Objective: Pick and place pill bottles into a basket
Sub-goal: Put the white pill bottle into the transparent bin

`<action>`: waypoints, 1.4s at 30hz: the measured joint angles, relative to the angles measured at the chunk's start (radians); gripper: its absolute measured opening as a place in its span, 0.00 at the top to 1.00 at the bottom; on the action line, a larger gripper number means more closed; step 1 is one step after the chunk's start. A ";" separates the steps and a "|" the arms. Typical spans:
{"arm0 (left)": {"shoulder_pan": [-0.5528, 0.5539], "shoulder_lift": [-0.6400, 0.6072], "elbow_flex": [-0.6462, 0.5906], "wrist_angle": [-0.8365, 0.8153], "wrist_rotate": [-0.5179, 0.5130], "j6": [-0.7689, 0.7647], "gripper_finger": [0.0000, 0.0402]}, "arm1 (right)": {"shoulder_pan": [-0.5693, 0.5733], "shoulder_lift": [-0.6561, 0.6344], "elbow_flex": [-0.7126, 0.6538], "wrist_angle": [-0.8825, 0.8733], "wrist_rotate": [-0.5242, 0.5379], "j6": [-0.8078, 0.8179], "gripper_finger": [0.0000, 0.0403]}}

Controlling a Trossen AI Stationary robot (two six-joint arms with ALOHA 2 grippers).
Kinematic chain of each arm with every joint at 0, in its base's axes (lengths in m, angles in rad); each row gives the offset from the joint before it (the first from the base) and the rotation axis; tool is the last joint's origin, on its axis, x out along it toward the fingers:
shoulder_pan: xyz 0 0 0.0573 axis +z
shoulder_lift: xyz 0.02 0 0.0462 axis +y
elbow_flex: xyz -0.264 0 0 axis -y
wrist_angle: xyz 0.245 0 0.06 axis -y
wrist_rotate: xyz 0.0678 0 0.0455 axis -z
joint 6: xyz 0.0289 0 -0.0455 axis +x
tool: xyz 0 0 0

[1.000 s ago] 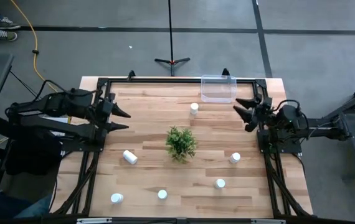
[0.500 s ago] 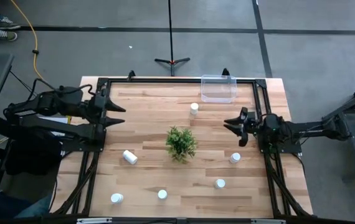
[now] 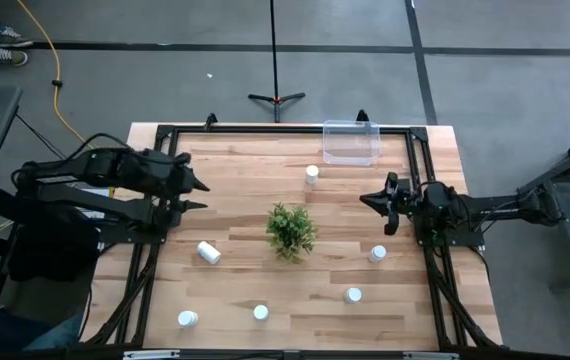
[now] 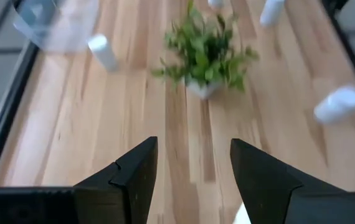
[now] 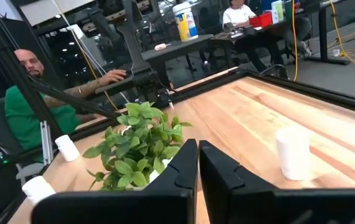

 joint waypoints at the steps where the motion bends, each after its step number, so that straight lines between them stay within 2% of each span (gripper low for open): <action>1: 0.000 0.009 0.000 -0.023 0.004 0.013 0.42 | 0.000 0.000 0.000 -0.013 0.000 -0.001 0.97; 8: 0.000 0.096 -0.001 -0.094 0.059 0.069 0.42 | 0.000 0.000 0.000 -0.137 0.000 -0.001 0.90; 12: 0.000 0.139 -0.001 -0.091 0.083 0.108 0.42 | 0.000 0.000 0.000 -0.148 -0.003 0.000 0.87; 17: 0.000 0.184 -0.001 -0.091 0.205 0.155 0.42 | 0.000 0.000 0.000 -0.148 0.008 0.000 0.85; 19: -0.001 0.203 -0.001 -0.091 0.223 0.169 0.42 | 0.000 0.000 0.000 -0.148 0.021 0.000 0.85; 29: -0.001 0.289 -0.001 -0.098 0.211 0.157 0.42 | 0.000 0.000 0.000 -0.149 0.043 0.019 0.88; 35: 0.000 0.325 -0.002 -0.075 0.201 0.071 0.42 | 0.000 0.000 0.000 -0.172 0.042 0.019 0.88; 42: 0.000 0.340 -0.002 -0.123 0.213 0.125 0.42 | 0.000 0.000 0.000 -0.221 0.042 0.018 0.88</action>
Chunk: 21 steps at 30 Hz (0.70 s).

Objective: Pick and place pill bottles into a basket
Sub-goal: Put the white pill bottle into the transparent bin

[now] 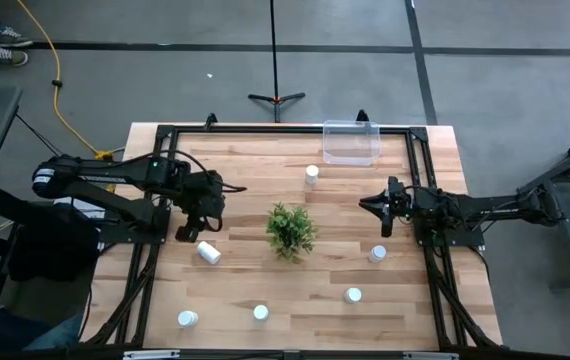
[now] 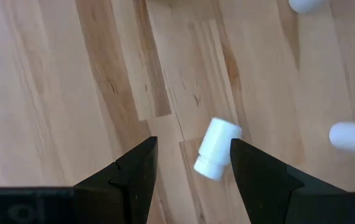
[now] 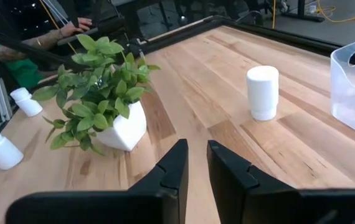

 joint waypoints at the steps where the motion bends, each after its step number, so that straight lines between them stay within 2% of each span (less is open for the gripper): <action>1: 0.000 0.000 0.000 0.001 0.002 0.010 0.42 | 0.000 0.000 0.000 -0.002 0.001 0.000 0.88; 5: -0.018 -0.003 0.000 -0.042 0.007 0.049 0.42 | 0.000 0.000 0.000 -0.007 0.010 0.000 0.88; 10: -0.093 0.032 0.000 -0.124 -0.070 0.084 0.39 | 0.000 0.000 0.000 -0.020 0.013 0.000 0.87; 15: -0.156 0.055 0.000 -0.104 -0.103 0.076 0.26 | 0.000 0.001 0.001 -0.024 0.016 0.000 0.87; 21: -0.203 0.074 0.000 -0.089 -0.115 -0.037 0.11 | 0.000 0.001 0.001 -0.029 0.017 0.000 0.90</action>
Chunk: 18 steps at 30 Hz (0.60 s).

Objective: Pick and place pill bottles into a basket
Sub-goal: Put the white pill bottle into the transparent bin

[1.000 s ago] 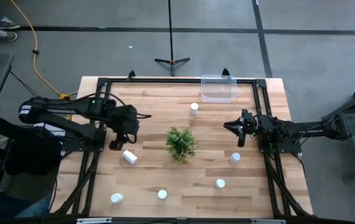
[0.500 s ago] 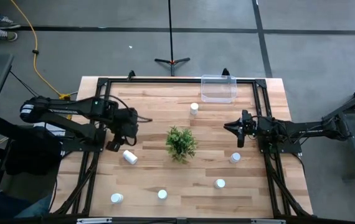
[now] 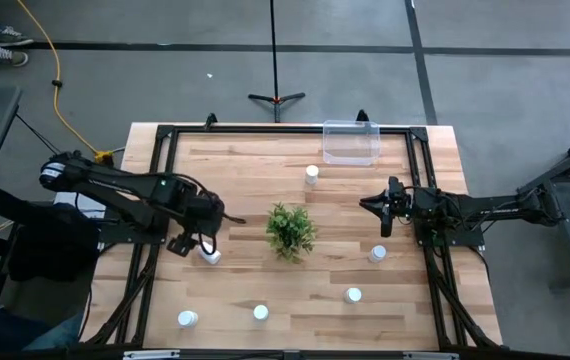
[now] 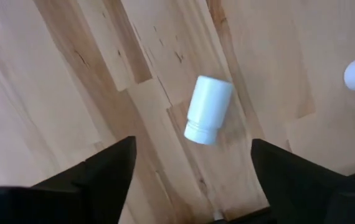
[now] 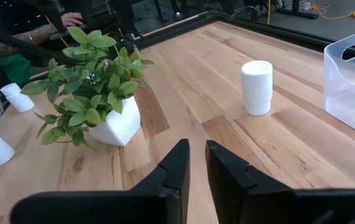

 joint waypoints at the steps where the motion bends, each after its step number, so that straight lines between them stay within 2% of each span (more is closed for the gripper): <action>1: -0.010 0.003 -0.001 0.000 -0.002 -0.012 0.10 | 0.000 0.000 0.000 -0.001 0.001 0.000 0.90; 5: -0.049 0.025 -0.001 0.003 -0.001 -0.036 0.09 | 0.000 0.000 0.000 -0.001 0.004 0.000 0.91; 10: -0.087 0.045 -0.013 0.021 -0.004 -0.037 0.12 | 0.000 0.000 0.000 -0.003 0.011 0.000 0.90; 18: -0.085 0.052 -0.104 0.050 0.004 -0.080 0.16 | 0.000 -0.001 0.000 -0.002 0.010 0.000 0.91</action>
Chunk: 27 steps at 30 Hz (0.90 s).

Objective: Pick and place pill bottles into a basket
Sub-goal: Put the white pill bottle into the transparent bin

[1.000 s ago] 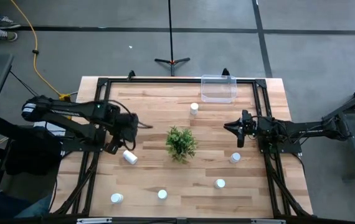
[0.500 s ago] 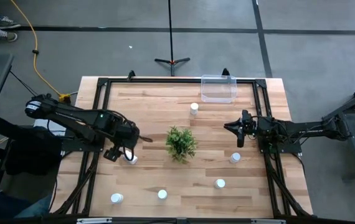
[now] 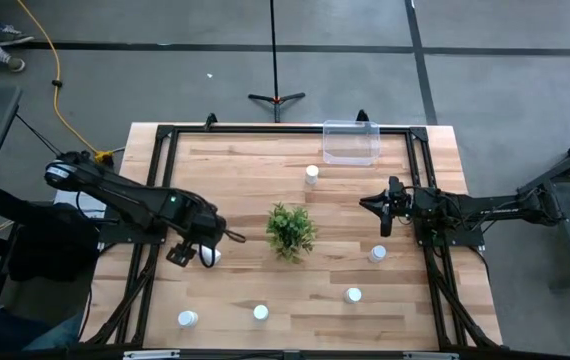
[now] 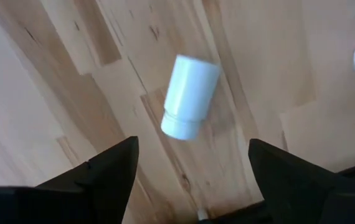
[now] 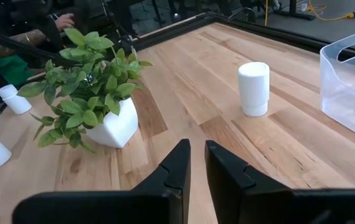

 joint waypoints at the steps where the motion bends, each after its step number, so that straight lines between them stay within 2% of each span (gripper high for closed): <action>1: 0.000 0.000 -0.010 -0.002 0.000 -0.002 0.16 | 0.000 0.000 0.000 0.000 0.000 0.000 0.91; 27: 0.000 0.009 -0.166 0.253 0.030 0.015 0.16 | 0.000 0.000 0.000 -0.004 -0.001 0.000 0.92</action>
